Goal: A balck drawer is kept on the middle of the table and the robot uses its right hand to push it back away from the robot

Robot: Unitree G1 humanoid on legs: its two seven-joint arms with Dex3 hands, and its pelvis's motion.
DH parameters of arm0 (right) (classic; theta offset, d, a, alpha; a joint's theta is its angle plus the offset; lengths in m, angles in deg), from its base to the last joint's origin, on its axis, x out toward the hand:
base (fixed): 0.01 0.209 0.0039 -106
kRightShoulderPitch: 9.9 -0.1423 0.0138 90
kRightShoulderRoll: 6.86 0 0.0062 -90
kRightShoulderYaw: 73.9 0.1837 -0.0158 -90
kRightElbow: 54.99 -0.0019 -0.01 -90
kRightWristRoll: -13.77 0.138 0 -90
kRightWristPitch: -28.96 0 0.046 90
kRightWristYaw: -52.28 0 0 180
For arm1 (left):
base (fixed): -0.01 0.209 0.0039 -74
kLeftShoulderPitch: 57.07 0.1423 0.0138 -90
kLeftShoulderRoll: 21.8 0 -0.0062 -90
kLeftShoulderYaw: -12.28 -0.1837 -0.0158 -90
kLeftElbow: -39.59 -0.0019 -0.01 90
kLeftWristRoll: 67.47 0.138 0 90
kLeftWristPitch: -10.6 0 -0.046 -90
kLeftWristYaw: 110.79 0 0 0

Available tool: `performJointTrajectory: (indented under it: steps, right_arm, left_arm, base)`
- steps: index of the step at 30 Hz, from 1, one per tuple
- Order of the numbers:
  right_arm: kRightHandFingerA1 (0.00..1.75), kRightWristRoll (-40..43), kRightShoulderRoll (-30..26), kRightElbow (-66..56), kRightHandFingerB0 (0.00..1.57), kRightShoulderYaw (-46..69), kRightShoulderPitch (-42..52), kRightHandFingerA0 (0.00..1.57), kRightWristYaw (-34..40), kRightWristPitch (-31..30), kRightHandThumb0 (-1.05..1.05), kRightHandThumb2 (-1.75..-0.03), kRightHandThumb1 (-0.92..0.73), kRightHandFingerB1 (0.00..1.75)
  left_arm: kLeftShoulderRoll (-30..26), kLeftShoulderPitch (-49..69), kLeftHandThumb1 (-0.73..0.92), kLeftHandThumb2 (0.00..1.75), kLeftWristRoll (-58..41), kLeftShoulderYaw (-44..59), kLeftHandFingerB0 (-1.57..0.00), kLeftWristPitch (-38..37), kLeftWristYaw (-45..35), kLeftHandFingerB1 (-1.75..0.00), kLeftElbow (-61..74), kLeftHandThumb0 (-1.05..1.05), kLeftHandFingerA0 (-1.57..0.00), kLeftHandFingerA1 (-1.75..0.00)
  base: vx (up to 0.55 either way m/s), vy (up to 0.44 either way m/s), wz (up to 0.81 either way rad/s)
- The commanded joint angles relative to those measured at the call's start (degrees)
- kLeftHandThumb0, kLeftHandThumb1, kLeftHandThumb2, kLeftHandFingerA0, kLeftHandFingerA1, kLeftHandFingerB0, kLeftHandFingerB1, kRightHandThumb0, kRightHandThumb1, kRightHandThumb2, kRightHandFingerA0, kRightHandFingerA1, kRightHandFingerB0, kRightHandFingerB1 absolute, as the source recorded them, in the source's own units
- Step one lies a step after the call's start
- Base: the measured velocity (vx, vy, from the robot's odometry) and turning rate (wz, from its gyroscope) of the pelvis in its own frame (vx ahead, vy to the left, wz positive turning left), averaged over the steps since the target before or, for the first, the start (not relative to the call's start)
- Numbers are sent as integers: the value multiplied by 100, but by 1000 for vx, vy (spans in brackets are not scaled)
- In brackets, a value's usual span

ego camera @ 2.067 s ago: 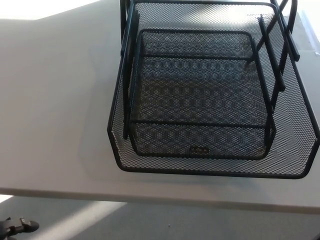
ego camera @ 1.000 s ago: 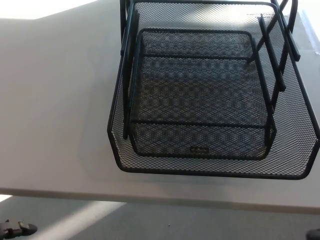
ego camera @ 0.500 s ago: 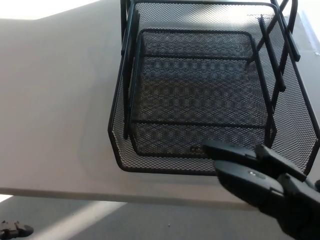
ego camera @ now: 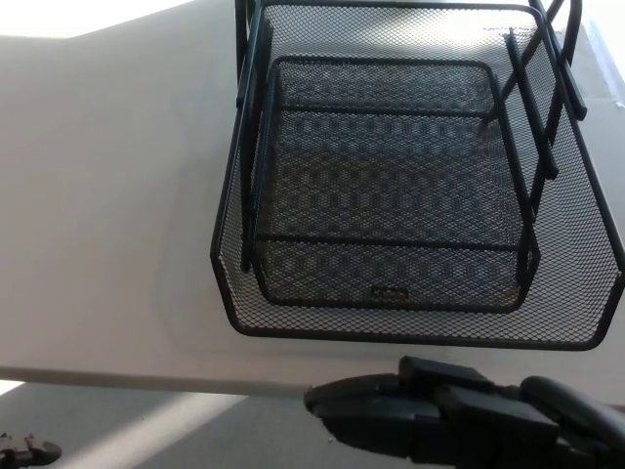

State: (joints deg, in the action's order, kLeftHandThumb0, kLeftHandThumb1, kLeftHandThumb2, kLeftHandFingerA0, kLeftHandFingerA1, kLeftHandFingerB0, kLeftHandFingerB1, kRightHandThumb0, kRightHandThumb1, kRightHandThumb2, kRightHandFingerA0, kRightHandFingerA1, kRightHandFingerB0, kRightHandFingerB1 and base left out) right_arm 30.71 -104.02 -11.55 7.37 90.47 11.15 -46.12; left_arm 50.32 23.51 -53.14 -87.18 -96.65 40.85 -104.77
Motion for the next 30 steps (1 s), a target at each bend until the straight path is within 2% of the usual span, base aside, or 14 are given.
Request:
performJointTrajectory:
  steps: [1, 4, 5, 6, 7, 8, 11, 12, 13, 14, 16, 19, 20, 30]
  right_arm:
    - [47, 1311, -895, 1167, 4, -784, -1321, 12, -1061, -2821, -88, -107, -69, 35]
    - [48, 1084, -1034, 1381, 2, -934, -1632, 16, -1346, -2875, -85, -108, -70, 34]
    - [37, 882, -1246, 1360, 7, -979, -1845, 26, -1515, -2934, -89, -69, -90, 27]
    - [46, 697, -1462, 1265, 5, -992, -2038, 16, -1601, -3051, -86, -106, -69, 36]
    - [46, 626, -1558, 1200, 5, -988, -2116, 16, -1609, -3120, -86, -106, -69, 36]
    - [47, 503, -1717, 1115, 1, -962, -2276, 1, -1618, -3197, -39, -106, -43, 50]
    - [47, 482, -1899, 1103, 1, -929, -2457, 0, -1633, -3336, -39, -107, -44, 49]
    - [36, 459, -1912, 1168, 9, -932, -2519, 20, -1654, -3325, -84, -68, -91, 29]
    - [36, 442, -1918, 1251, 9, -947, -2590, 20, -1673, -3303, -84, -68, -91, 29]
    - [46, 403, -1878, 1404, 6, -1013, -2675, 13, -1706, -3279, -85, -105, -73, 37]
    - [36, 392, -1871, 1522, 8, -1072, -2753, 21, -1736, -3276, -85, -70, -92, 28]
    - [36, 401, -1815, 1736, 7, -1220, -2872, 21, -1786, -3364, -86, -71, -92, 26]
    - [46, 388, -1797, 1777, 5, -1255, -2904, 14, -1792, -3376, -86, -107, -73, 34]
    - [46, 699, -1417, 2593, 2, -1523, -3059, 12, -1711, -4126, -84, -104, -69, 31]
  left_arm:
    - [-181, -214, 79, 64, -62, 69, -16, -321, -133, -26, -298, -68, -23, -29]
    - [-195, -221, 79, 63, -72, 79, -17, -312, -144, -26, -300, -67, -23, -29]
    - [-196, -234, 78, 64, -85, 90, -17, -311, -150, -26, -314, -66, -23, -30]
    - [-204, -247, 79, 63, -76, 88, -17, -297, -138, -26, -310, -66, -24, -30]
    - [-209, -253, 79, 63, -64, 82, -17, -287, -126, -26, -303, -66, -24, -30]
    - [-208, -270, 78, 64, -87, 103, -17, -247, -135, -27, -306, -65, -23, -30]
    - [-192, -285, 78, 64, -107, 113, -17, -255, -150, -27, -326, -64, -23, -30]
    - [-191, -287, 78, 64, -111, 115, -17, -260, -157, -27, -323, -64, -22, -30]
    - [-191, -289, 78, 64, -116, 116, -17, -264, -165, -27, -320, -64, -22, -30]
    - [-187, -291, 78, 64, -160, 148, -18, -252, -196, -27, -326, -63, -22, -30]
    - [-180, -301, 77, 64, -154, 148, -18, -251, -172, -27, -333, -63, -22, -30]
    - [-169, -336, 78, 64, -132, 133, -17, -260, -151, -27, -380, -63, -23, -30]
    - [-170, -345, 77, 64, -134, 138, -17, -262, -151, -27, -396, -63, -23, -30]
    - [-190, -404, 77, 63, -121, 139, -18, -298, -142, -27, -407, -64, -25, -30]
  base:
    - [0, 0, 0]
    - [0, 0, 0]
    - [0, 0, 0]
    - [0, 0, 0]
    - [0, 0, 0]
    - [0, 0, 0]
    - [0, 0, 0]
    - [0, 0, 0]
    - [0, 0, 0]
    - [0, 0, 0]
    - [0, 0, 0]
    - [0, 0, 0]
    - [0, 0, 0]
    - [0, 0, 0]
